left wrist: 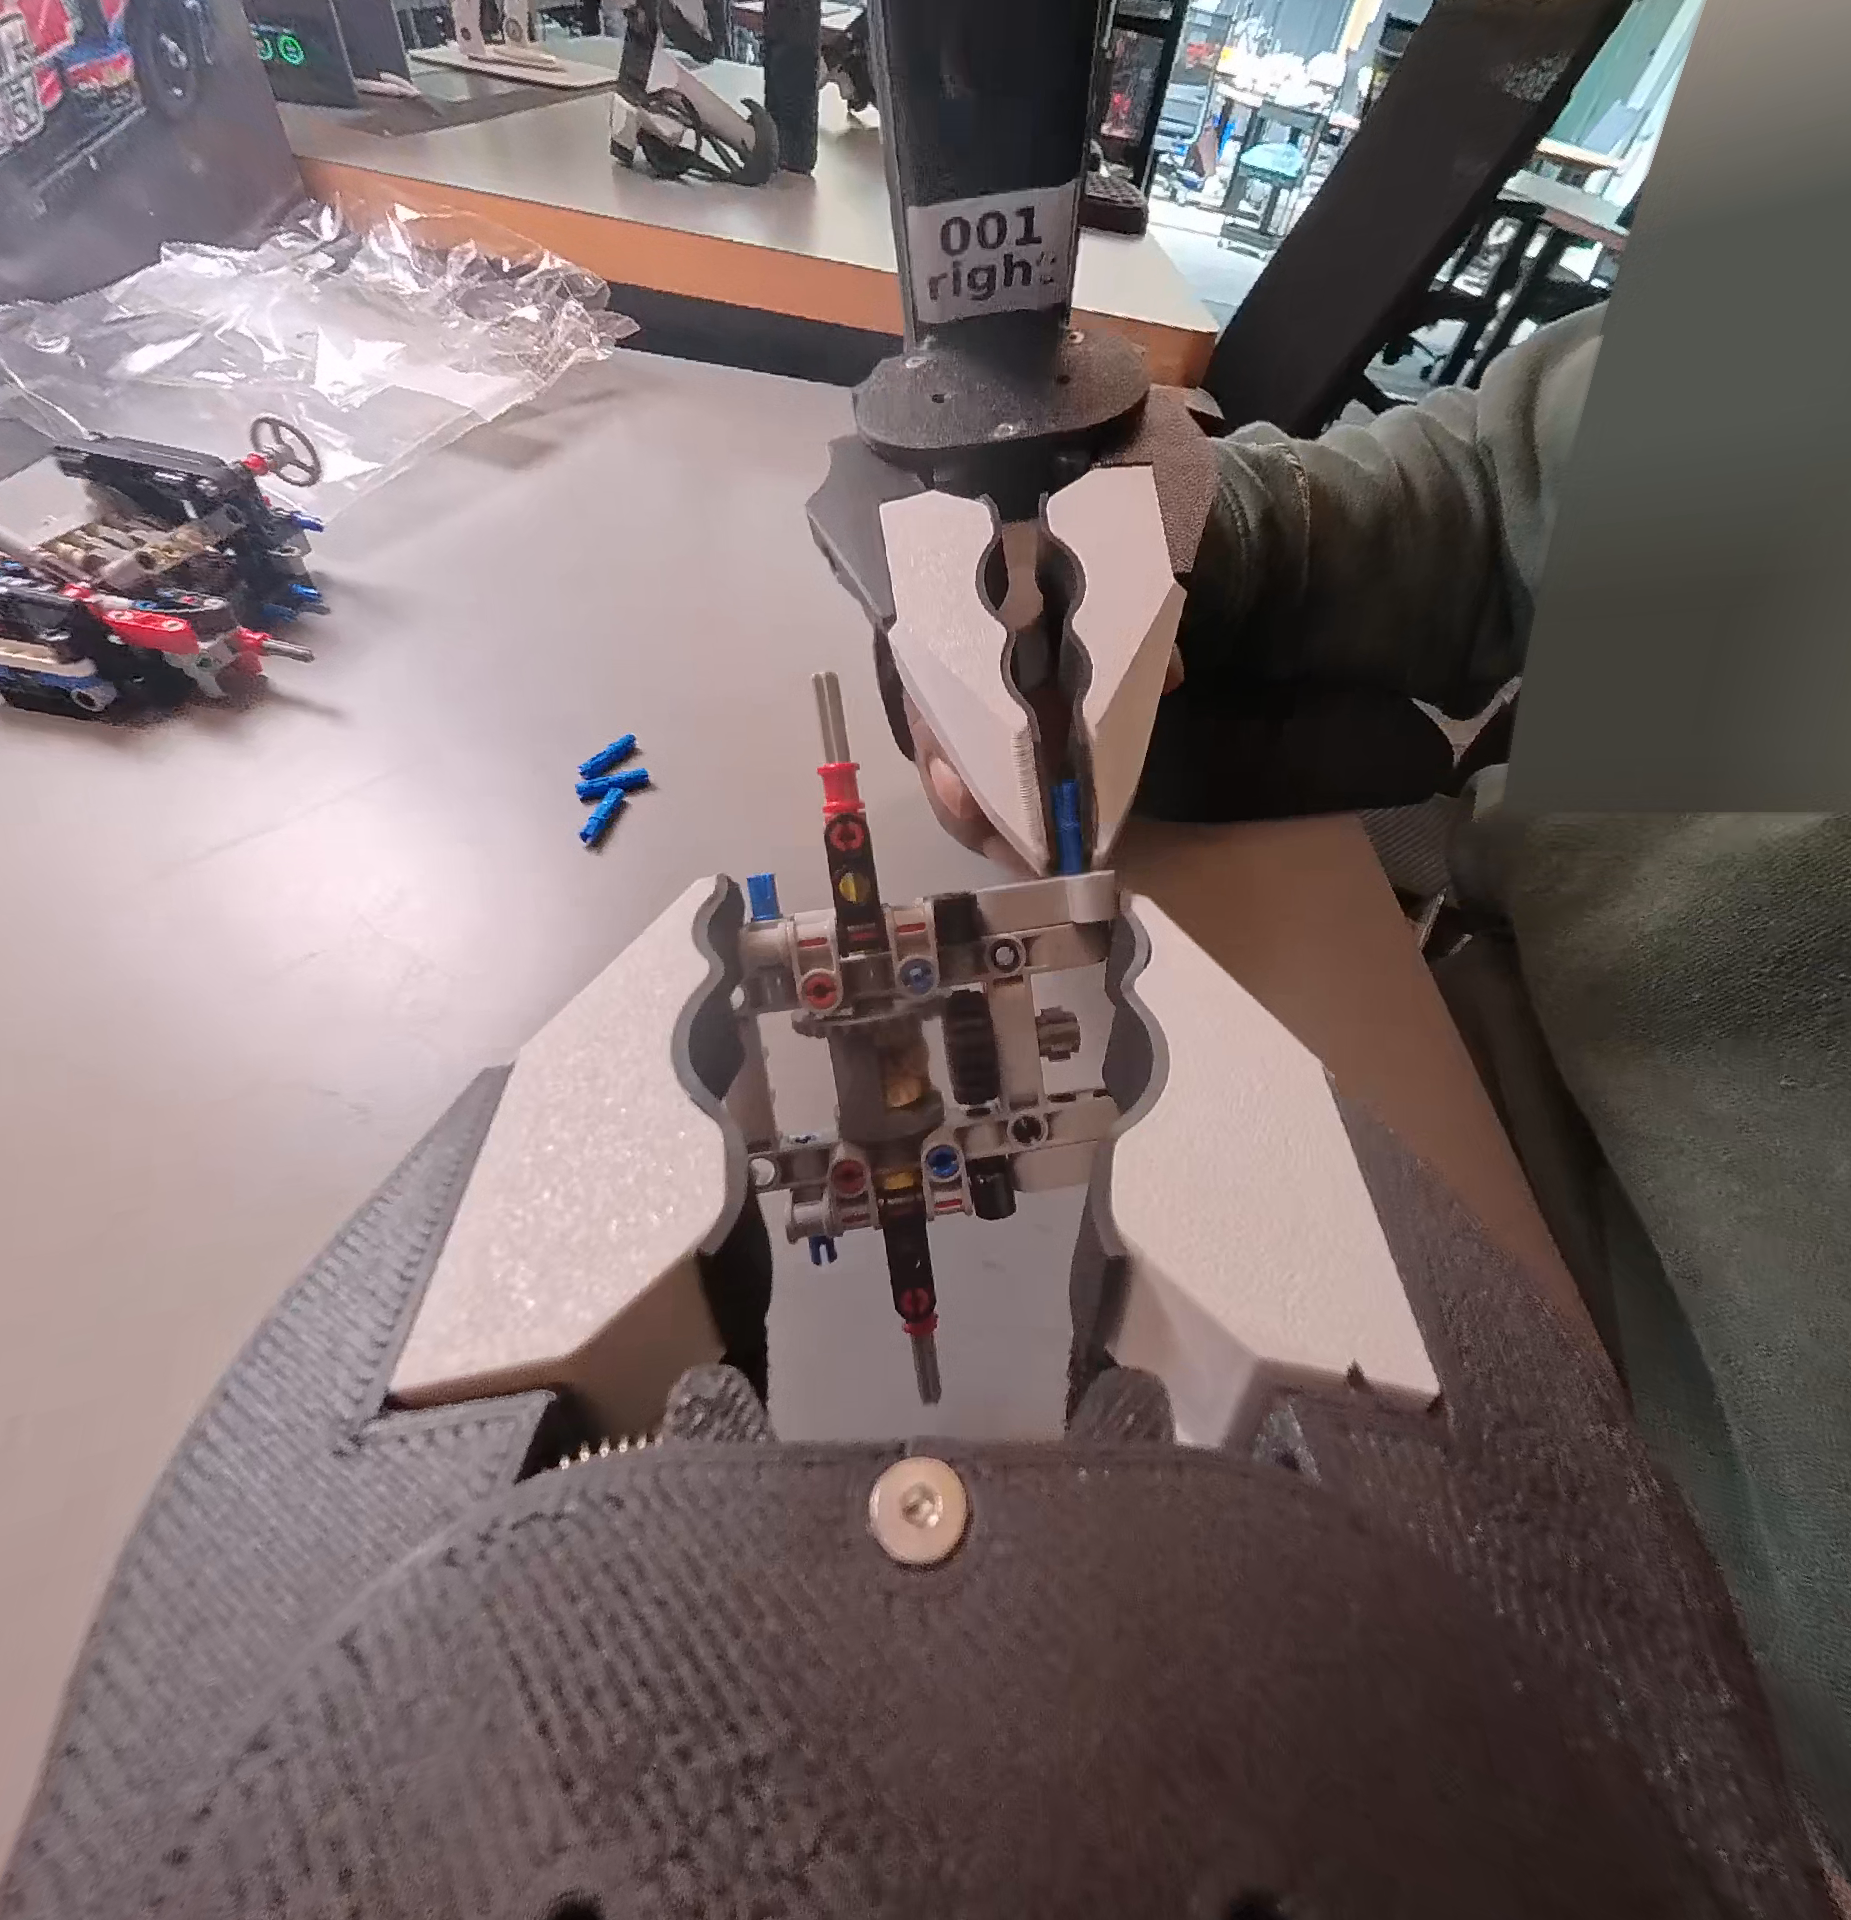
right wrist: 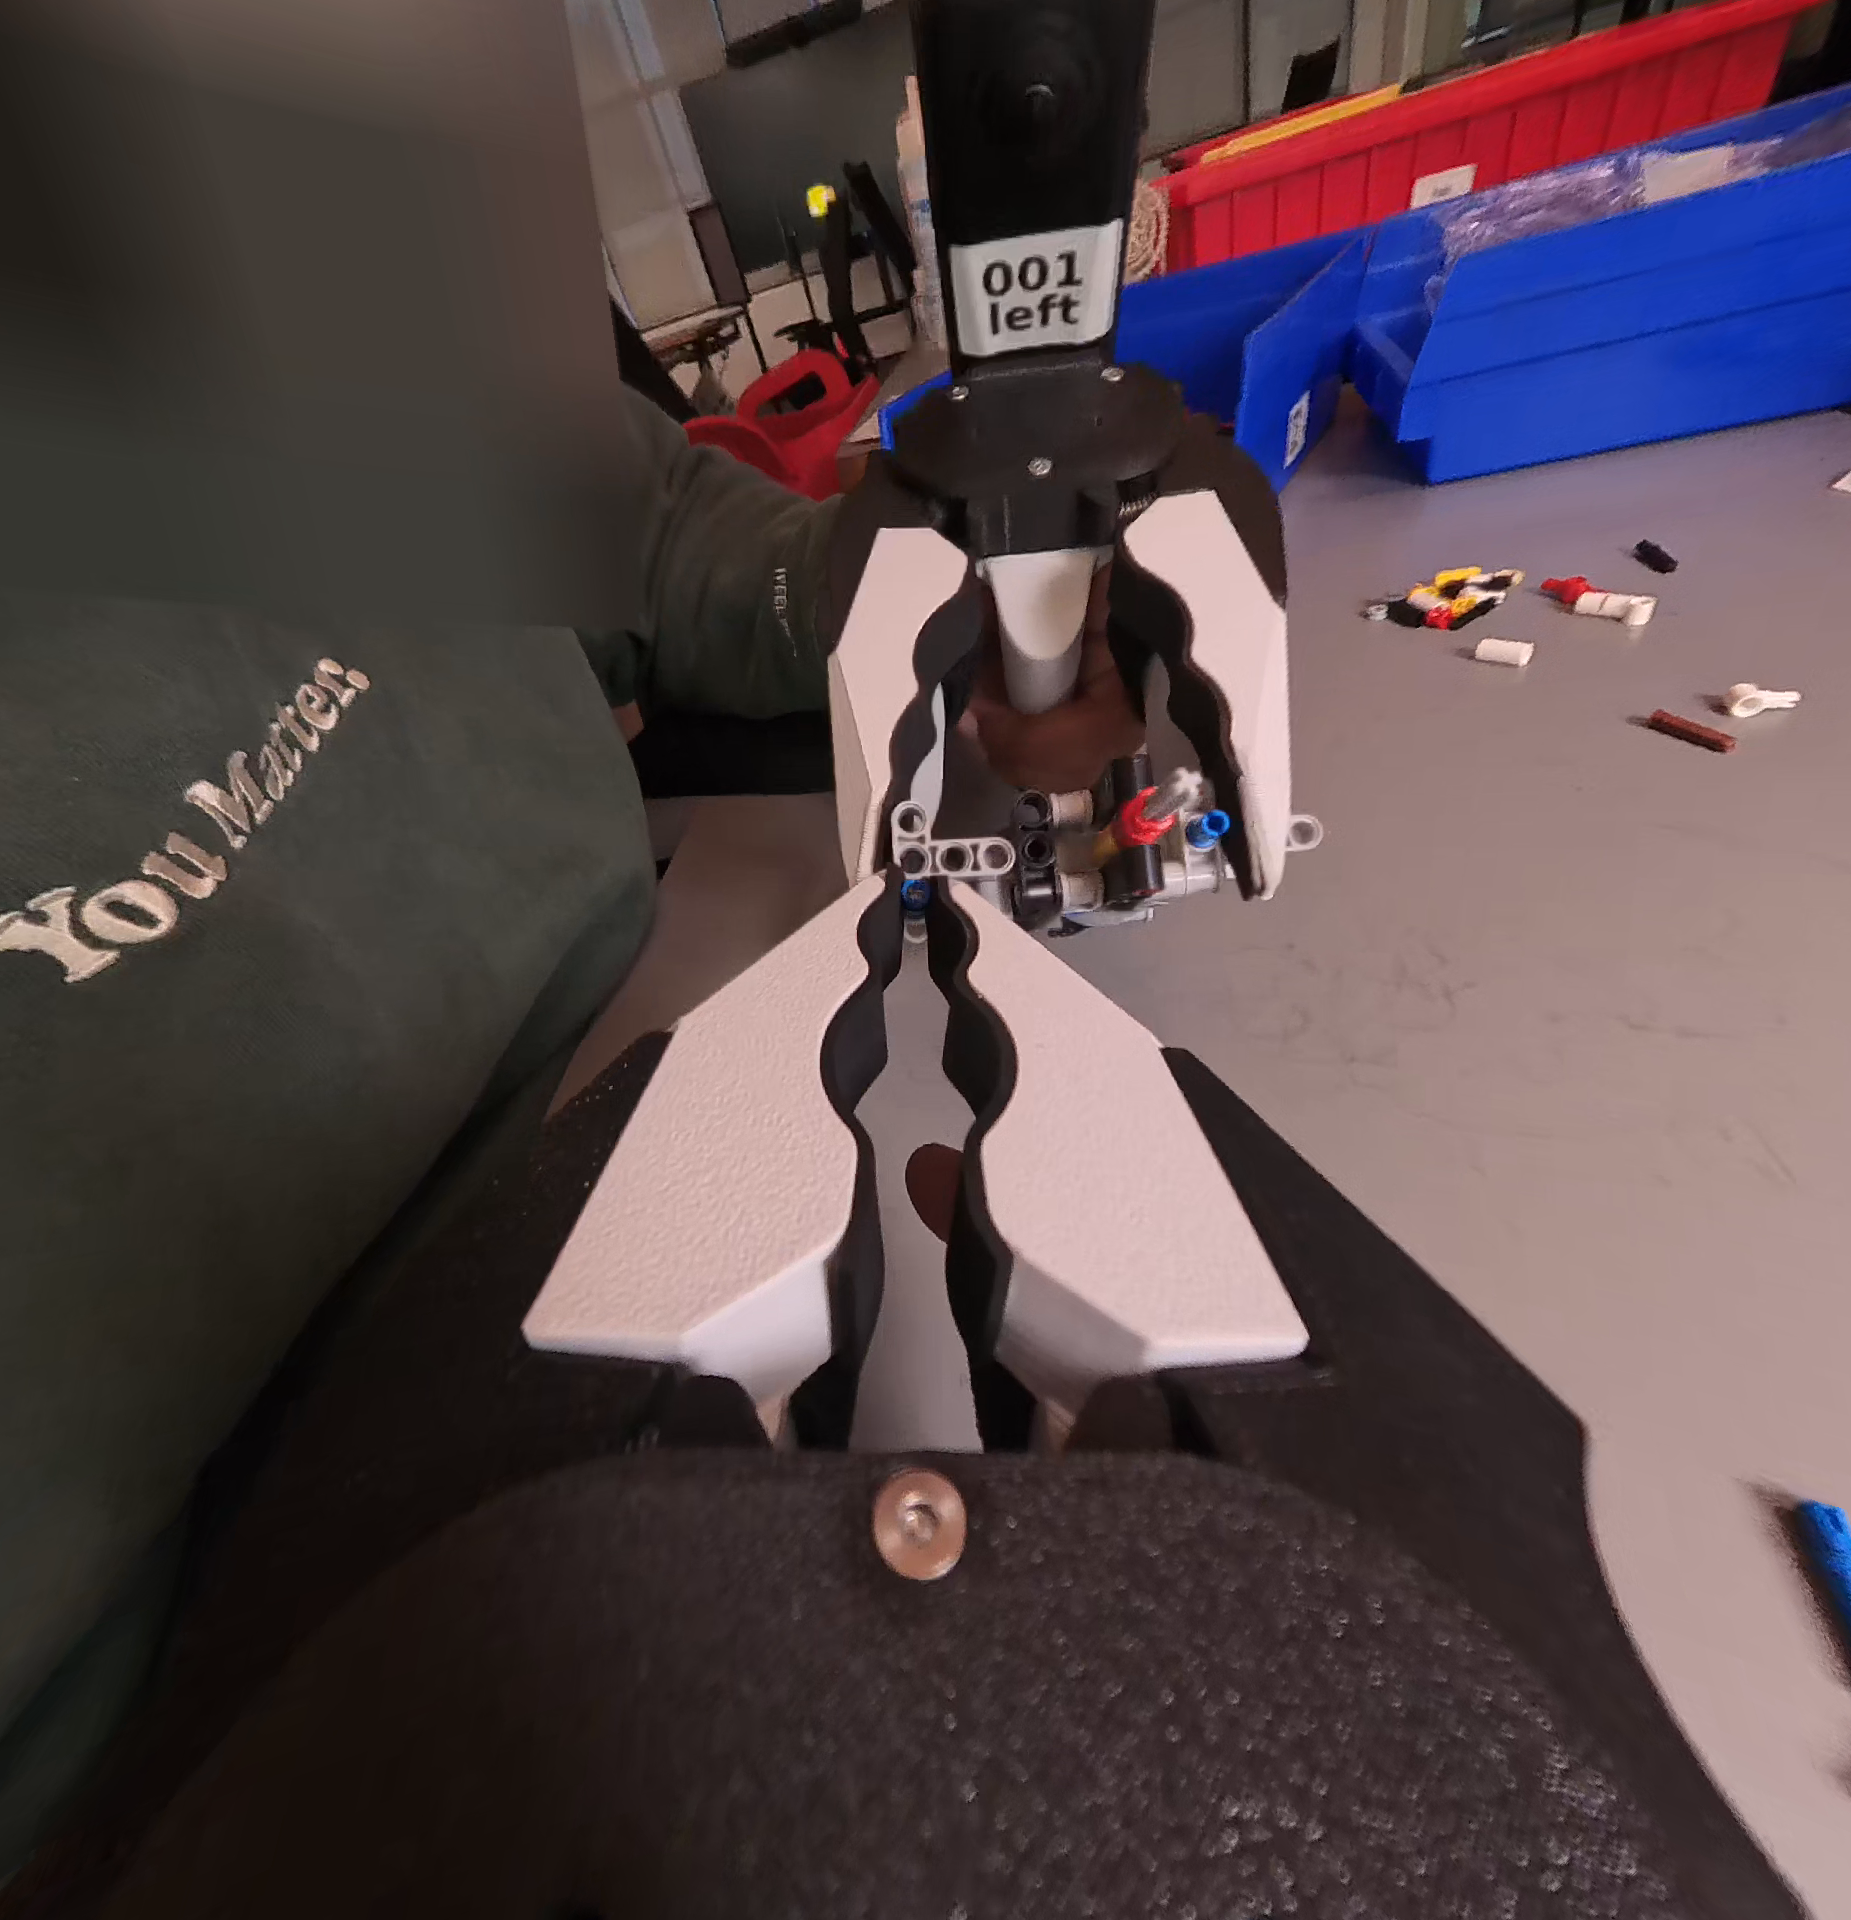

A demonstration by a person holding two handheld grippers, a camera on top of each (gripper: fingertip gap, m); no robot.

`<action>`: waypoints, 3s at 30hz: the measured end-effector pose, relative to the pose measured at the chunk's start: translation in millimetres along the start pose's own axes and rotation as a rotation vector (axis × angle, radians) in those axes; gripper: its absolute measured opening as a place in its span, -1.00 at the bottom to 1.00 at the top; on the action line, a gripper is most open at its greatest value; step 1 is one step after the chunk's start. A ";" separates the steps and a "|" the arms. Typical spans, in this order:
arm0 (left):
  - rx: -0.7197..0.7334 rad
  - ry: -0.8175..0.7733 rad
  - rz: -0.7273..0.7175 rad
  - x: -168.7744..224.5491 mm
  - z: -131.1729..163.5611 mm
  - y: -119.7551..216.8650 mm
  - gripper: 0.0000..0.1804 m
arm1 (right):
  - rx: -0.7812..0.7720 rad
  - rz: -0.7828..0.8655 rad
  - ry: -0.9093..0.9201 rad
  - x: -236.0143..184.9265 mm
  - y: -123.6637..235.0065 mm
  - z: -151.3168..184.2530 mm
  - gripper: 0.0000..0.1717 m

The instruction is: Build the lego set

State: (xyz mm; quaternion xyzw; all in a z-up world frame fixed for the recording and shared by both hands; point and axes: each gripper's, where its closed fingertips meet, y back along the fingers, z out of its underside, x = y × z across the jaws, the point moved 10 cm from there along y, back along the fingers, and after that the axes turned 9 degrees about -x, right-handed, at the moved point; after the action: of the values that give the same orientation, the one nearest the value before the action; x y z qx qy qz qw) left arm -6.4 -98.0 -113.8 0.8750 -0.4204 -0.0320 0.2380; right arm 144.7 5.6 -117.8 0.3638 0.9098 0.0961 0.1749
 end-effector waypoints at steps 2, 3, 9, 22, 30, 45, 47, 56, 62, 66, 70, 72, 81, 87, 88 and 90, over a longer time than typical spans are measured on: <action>0.011 -0.009 0.000 1.1 -1.8 1.5 -0.23 | 0.035 0.004 -0.002 -0.3 1.4 -2.3 -0.96; 0.016 -0.024 -0.011 1.9 -4.4 3.3 -0.22 | 0.051 0.007 0.004 -0.9 1.9 -4.2 -0.96; -0.002 -0.030 -0.025 0.1 -2.1 4.3 -0.22 | 0.036 0.024 -0.007 1.1 -1.0 -2.8 -0.96; -0.149 -0.118 -0.068 -1.6 2.4 -4.3 -0.22 | -0.137 0.138 0.118 -2.5 7.8 -0.6 -0.85; -0.189 -0.142 -0.061 2.9 3.5 -8.0 -0.22 | -0.211 0.125 0.141 -6.2 -1.1 3.3 -0.96; -0.217 -0.152 -0.047 7.1 6.8 -11.7 -0.23 | -0.299 0.104 0.144 -7.5 -14.2 8.7 -0.97; -0.243 -0.186 -0.061 9.0 7.8 -12.9 -0.23 | -0.316 0.098 0.139 -7.3 -17.1 11.0 -0.97; -0.231 -0.132 -0.058 2.4 8.5 -11.3 -0.22 | -0.271 0.131 0.118 -4.4 -14.5 9.9 -0.96; -0.222 -0.158 -0.071 2.3 8.3 -11.0 -0.21 | -0.244 0.149 0.139 -5.3 -8.7 6.8 -0.96; -0.209 -0.172 -0.074 5.1 6.9 -10.9 -0.22 | -0.241 0.137 0.140 -7.4 -8.4 6.0 -0.97; -0.206 -0.170 -0.082 6.3 7.7 -11.5 -0.22 | -0.257 0.140 0.143 -7.7 -10.5 7.3 -0.97; -0.204 -0.162 -0.091 6.5 8.5 -12.0 -0.22 | -0.254 0.147 0.141 -7.3 -10.6 8.1 -0.97; -0.148 -0.177 -0.119 8.2 3.7 -7.2 -0.23 | -0.205 0.159 0.141 -8.8 -9.3 3.6 -0.97; -0.154 -0.237 -0.128 7.4 3.9 -7.0 -0.22 | -0.174 0.158 0.128 -7.5 -8.2 4.1 -0.97; -0.135 -0.249 -0.135 7.8 1.6 -5.5 -0.21 | -0.146 0.150 0.127 -7.5 -5.1 1.5 -0.96; -0.129 -0.268 -0.144 8.1 -0.8 -3.6 -0.21 | -0.113 0.132 0.132 -8.4 1.5 -2.7 -0.87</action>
State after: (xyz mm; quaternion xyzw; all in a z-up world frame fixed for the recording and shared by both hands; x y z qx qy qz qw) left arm 1.6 -101.9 -113.5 0.8737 -0.3815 -0.1926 0.2325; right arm 150.2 0.7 -112.7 0.4055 0.8865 0.1824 0.1280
